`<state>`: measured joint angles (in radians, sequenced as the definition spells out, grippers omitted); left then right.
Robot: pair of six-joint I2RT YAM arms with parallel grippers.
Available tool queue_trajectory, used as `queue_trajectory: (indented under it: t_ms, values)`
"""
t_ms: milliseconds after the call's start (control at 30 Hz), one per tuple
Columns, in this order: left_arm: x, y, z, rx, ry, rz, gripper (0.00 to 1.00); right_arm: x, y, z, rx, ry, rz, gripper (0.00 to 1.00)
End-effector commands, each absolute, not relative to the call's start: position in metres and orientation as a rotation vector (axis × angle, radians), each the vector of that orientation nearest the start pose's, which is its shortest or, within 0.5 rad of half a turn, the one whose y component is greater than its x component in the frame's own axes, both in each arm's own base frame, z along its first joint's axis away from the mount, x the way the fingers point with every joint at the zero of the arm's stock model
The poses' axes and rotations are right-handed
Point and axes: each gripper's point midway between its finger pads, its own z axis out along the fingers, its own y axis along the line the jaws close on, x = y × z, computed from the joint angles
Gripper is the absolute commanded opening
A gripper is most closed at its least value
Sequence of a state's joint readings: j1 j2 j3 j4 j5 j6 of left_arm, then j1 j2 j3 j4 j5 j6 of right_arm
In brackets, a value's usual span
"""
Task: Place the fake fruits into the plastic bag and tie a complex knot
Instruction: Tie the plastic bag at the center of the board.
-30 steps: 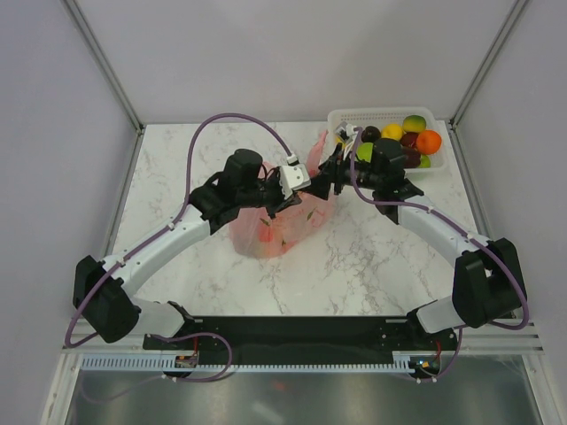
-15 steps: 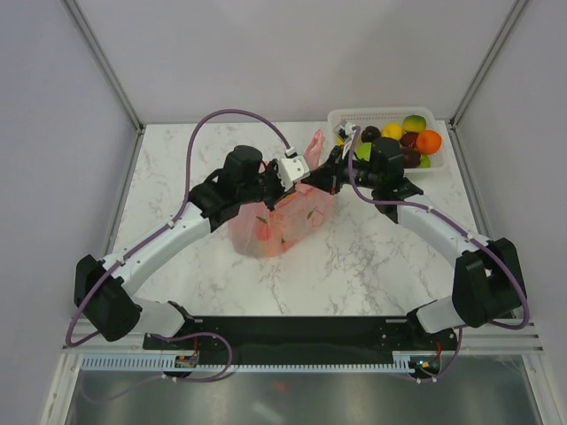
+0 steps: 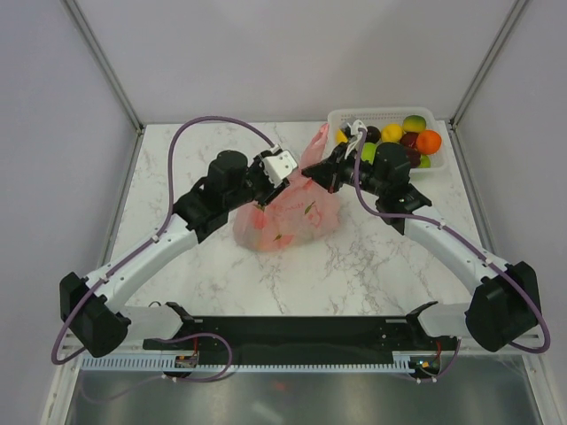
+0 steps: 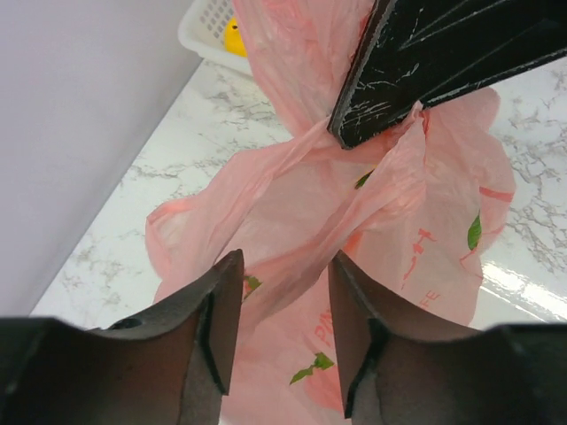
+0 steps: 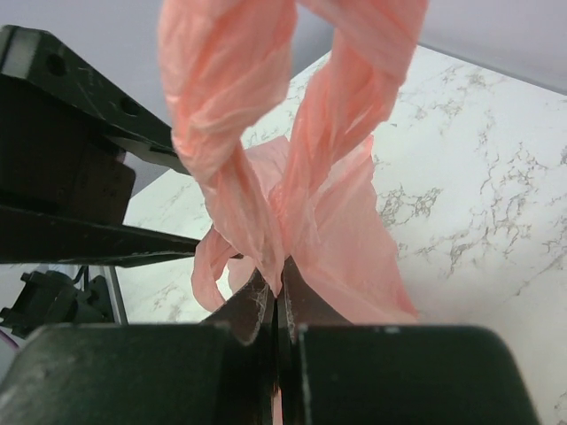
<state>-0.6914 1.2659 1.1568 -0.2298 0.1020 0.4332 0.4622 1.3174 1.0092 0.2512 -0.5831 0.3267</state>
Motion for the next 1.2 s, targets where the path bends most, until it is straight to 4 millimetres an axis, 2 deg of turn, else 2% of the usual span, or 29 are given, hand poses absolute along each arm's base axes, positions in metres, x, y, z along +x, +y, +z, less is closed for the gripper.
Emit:
queue_trajectory:
  t_ms: [0, 233, 300, 333, 367, 500, 533, 567, 633, 667, 833, 933, 967, 1033, 1133, 1167]
  values:
    - [0.323, -0.256, 0.305, 1.048, 1.487, -0.198, 0.53, 0.331, 0.276, 0.317, -0.509, 1.588, 1.041, 0.00]
    - [0.318, -0.250, 0.302, 1.149, 1.408, -0.124, 0.77, 0.336, 0.279, 0.306, -0.491, 1.633, 1.051, 0.00]
    - [0.319, -0.250, 0.300, 1.155, 1.400, -0.110, 0.88, 0.335, 0.280, 0.304, -0.497, 1.639, 1.059, 0.00]
    - [0.320, -0.249, 0.300, 1.171, 1.385, -0.093, 0.98, 0.335, 0.280, 0.306, -0.497, 1.636, 1.060, 0.00]
    - [0.322, -0.250, 0.301, 1.163, 1.364, -0.086, 1.00, 0.334, 0.281, 0.305, -0.500, 1.636, 1.064, 0.00]
    - [0.332, -0.249, 0.309, 1.142, 1.322, -0.050, 1.00, 0.333, 0.283, 0.306, -0.510, 1.627, 1.084, 0.00]
    - [0.337, -0.252, 0.305, 1.153, 1.330, -0.047, 1.00, 0.332, 0.283, 0.306, -0.508, 1.629, 1.088, 0.00]
    - [0.342, -0.253, 0.310, 1.148, 1.325, -0.036, 1.00, 0.332, 0.284, 0.306, -0.512, 1.628, 1.089, 0.00]
    - [0.350, -0.254, 0.308, 1.145, 1.342, -0.009, 1.00, 0.332, 0.284, 0.305, -0.516, 1.629, 1.093, 0.00]
    - [0.353, -0.254, 0.314, 1.133, 1.336, 0.000, 1.00, 0.332, 0.285, 0.305, -0.519, 1.628, 1.094, 0.00]
    - [0.351, -0.249, 0.322, 1.120, 1.319, 0.009, 1.00, 0.333, 0.284, 0.303, -0.518, 1.636, 1.085, 0.00]
    - [0.354, -0.253, 0.318, 1.148, 1.319, 0.010, 1.00, 0.330, 0.285, 0.305, -0.527, 1.628, 1.097, 0.00]
    - [0.357, -0.257, 0.309, 1.170, 1.336, 0.005, 1.00, 0.330, 0.284, 0.306, -0.524, 1.627, 1.094, 0.00]
    - [0.360, -0.260, 0.304, 1.178, 1.350, 0.000, 0.98, 0.329, 0.284, 0.306, -0.528, 1.626, 1.091, 0.00]
    - [0.366, -0.269, 0.293, 1.208, 1.360, -0.017, 0.90, 0.329, 0.283, 0.306, -0.528, 1.626, 1.085, 0.00]
    - [0.368, -0.271, 0.295, 1.206, 1.355, -0.018, 0.78, 0.329, 0.282, 0.307, -0.527, 1.623, 1.084, 0.00]
